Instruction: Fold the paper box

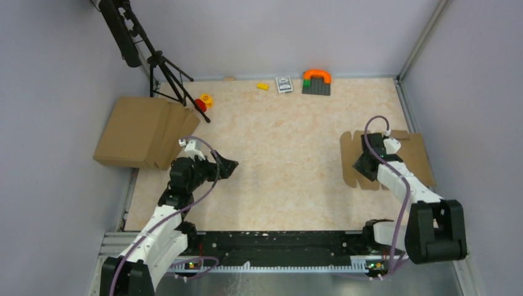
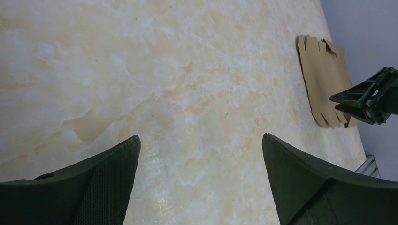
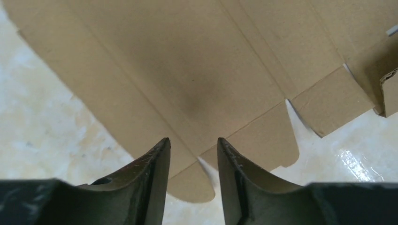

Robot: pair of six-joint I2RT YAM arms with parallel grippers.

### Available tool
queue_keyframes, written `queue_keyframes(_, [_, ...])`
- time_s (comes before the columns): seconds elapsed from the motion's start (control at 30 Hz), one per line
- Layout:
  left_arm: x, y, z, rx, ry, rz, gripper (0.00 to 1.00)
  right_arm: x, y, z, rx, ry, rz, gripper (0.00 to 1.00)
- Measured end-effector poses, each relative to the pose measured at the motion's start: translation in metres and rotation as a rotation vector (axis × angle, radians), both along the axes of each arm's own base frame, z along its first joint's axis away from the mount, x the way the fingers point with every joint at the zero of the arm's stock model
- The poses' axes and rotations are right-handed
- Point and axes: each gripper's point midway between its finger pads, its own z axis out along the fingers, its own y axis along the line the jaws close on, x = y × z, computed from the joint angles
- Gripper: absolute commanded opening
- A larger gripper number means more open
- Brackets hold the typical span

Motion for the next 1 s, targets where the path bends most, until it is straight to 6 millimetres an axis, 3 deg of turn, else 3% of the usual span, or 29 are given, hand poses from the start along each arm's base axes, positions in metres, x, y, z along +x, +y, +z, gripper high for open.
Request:
queue_keyframes(0.07, [0.000, 0.000, 0.000, -0.001, -0.001, -0.002, 0.99, 0.001, -0.007, -0.010, -0.027, 0.043, -0.025, 0.26])
queue_keyframes(0.13, [0.000, 0.000, 0.001, -0.001, -0.002, -0.003, 0.99, 0.004, -0.013, -0.018, -0.042, 0.062, -0.048, 0.05])
queue_keyframes(0.17, [0.000, 0.000, 0.000, -0.001, -0.001, -0.003, 0.99, 0.005, -0.015, -0.022, -0.050, 0.078, -0.056, 0.00])
queue_keyframes(0.47, [-0.001, -0.001, 0.001, -0.002, -0.004, -0.005, 0.99, 0.031, -0.015, -0.033, -0.063, 0.120, -0.020, 0.00])
queue_keyframes(0.63, [-0.001, -0.001, 0.004, -0.003, -0.013, -0.005, 0.99, 0.057, 0.008, -0.034, 0.032, 0.076, 0.076, 0.00])
queue_keyframes(0.73, [-0.001, 0.000, 0.004, -0.003, -0.014, -0.004, 0.99, 0.068, 0.037, -0.033, 0.126, 0.035, 0.156, 0.00])
queue_keyframes(0.8, [0.000, 0.000, 0.004, -0.002, -0.014, -0.002, 0.99, 0.070, 0.070, -0.033, 0.183, 0.027, 0.225, 0.00])
queue_keyframes(0.87, [0.000, 0.000, 0.003, -0.001, -0.013, 0.000, 0.99, 0.064, 0.114, -0.032, 0.242, 0.029, 0.306, 0.00])
queue_keyframes(1.0, [0.001, 0.002, 0.001, 0.006, -0.010, 0.007, 0.99, 0.030, 0.223, -0.031, 0.364, 0.066, 0.506, 0.00])
